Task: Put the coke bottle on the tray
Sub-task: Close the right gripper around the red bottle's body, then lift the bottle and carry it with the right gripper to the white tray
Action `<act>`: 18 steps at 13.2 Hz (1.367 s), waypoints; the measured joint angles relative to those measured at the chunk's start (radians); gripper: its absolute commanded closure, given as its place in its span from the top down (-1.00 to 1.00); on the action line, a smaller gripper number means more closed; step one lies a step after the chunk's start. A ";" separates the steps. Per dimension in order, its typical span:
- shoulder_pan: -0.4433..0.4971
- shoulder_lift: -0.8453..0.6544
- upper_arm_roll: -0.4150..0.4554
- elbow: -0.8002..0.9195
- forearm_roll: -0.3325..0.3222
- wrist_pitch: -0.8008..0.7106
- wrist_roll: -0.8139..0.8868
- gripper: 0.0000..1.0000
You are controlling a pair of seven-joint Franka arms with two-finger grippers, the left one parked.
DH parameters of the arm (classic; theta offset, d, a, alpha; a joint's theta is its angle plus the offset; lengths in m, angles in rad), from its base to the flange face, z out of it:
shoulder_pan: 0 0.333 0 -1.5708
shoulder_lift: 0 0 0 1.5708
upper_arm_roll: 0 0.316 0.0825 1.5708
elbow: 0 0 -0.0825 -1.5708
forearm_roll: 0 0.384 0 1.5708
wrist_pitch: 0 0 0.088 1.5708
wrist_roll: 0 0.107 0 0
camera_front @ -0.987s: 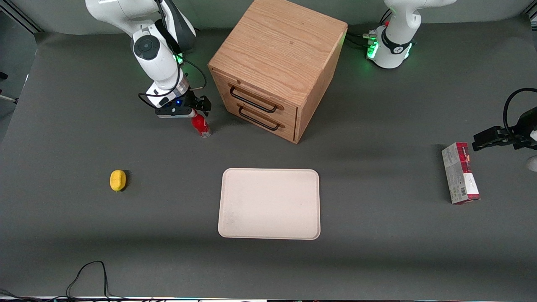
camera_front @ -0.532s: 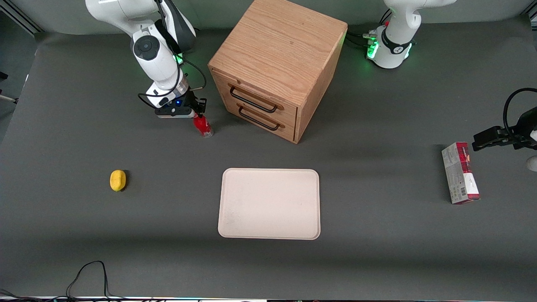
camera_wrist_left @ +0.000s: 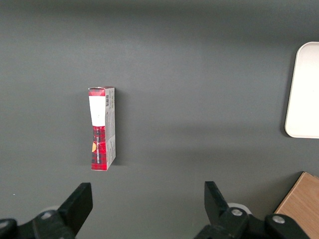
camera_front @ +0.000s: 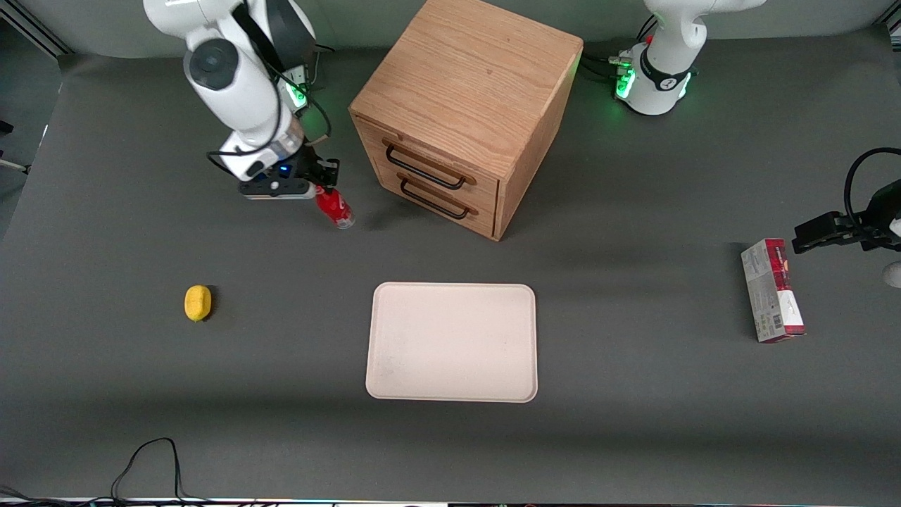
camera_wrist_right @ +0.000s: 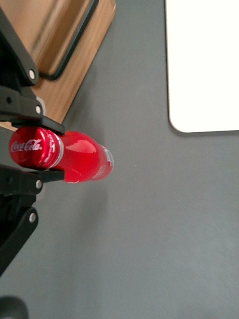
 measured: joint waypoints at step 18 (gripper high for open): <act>0.021 1.018 0.107 1.224 -0.426 -0.154 -0.004 -0.63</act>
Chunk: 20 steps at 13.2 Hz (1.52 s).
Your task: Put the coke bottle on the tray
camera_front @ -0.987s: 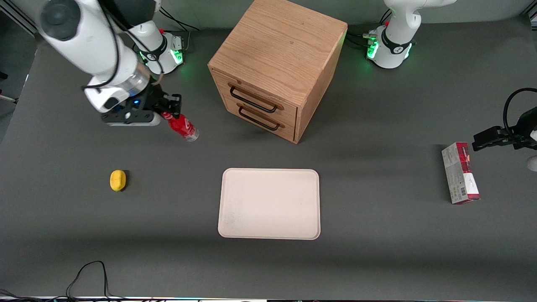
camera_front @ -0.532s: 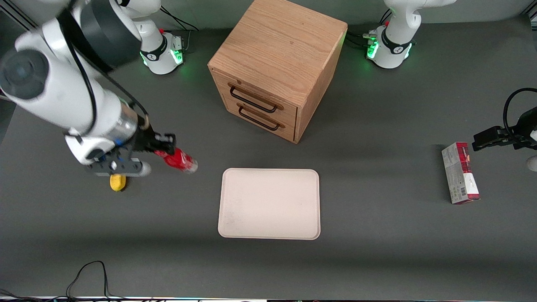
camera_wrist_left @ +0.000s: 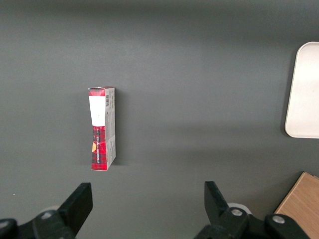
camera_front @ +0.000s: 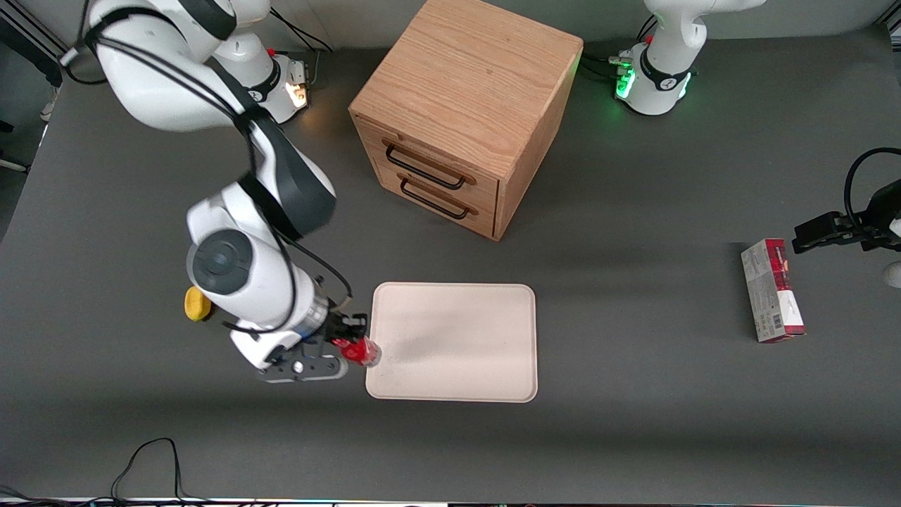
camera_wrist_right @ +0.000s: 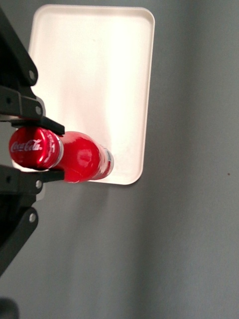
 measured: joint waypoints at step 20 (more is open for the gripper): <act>-0.009 -0.069 -0.021 -0.088 0.036 0.113 -0.002 1.00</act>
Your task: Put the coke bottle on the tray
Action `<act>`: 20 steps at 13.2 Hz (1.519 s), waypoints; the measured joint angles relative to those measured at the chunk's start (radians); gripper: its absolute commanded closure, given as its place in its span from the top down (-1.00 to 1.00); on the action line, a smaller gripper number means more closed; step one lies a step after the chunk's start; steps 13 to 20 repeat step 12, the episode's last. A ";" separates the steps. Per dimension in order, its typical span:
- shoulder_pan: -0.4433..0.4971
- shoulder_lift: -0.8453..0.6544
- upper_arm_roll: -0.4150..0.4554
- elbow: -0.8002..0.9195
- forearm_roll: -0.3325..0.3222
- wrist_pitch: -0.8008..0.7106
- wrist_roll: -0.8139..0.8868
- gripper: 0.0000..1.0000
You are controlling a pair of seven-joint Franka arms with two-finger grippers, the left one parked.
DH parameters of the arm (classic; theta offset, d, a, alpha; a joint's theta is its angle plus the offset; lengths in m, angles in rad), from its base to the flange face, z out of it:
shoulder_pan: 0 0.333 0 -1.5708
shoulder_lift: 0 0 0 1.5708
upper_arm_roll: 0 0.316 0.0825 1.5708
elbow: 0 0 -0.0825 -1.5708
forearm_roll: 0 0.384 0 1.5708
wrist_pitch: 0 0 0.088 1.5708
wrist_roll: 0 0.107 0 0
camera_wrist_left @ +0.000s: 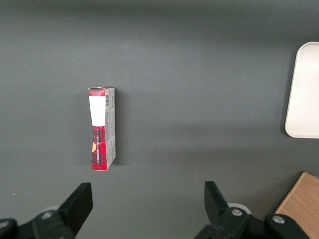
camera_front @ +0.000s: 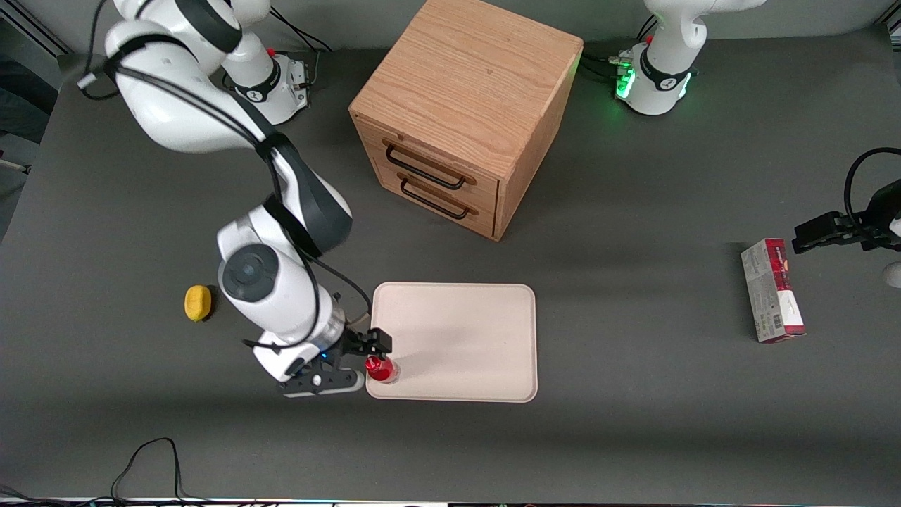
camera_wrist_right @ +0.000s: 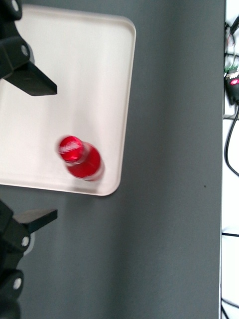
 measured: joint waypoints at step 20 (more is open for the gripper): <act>-0.041 -0.932 -0.452 -0.774 0.289 -0.306 -0.332 1.00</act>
